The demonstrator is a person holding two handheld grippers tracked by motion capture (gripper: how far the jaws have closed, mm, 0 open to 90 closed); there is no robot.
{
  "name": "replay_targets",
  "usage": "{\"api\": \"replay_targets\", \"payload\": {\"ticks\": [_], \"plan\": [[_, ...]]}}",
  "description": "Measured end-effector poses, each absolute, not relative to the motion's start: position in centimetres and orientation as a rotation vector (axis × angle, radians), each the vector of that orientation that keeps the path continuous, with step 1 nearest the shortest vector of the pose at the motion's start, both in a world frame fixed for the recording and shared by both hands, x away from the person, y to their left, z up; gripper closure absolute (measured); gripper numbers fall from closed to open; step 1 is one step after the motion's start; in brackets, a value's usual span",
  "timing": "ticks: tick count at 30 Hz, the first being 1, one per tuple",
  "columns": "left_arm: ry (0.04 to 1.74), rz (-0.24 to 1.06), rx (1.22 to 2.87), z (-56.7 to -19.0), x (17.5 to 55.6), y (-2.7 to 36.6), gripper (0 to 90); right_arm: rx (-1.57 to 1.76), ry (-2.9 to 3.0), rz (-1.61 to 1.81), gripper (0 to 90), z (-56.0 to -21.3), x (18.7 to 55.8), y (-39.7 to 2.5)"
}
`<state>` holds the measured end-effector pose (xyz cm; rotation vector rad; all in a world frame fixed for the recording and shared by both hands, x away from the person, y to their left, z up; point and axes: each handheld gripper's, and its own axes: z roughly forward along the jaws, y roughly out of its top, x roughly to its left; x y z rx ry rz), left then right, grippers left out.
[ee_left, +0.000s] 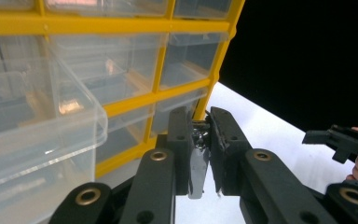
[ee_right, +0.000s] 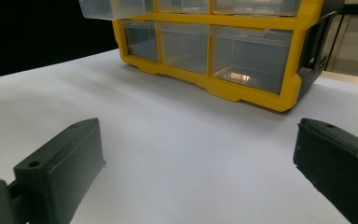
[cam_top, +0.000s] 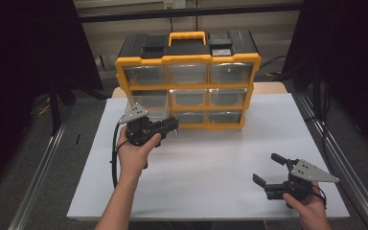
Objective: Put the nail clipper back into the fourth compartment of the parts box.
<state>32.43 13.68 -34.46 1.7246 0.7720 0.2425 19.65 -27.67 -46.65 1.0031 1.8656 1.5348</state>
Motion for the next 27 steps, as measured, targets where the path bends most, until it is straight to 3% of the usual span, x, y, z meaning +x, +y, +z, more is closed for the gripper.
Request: {"api": "replay_targets", "payload": {"ticks": [27], "plan": [[0.786,0.281,1.674,-31.8,33.4,14.6,79.6,1.006,1.864,1.538,1.1,-46.7,19.7,-27.7]]}}
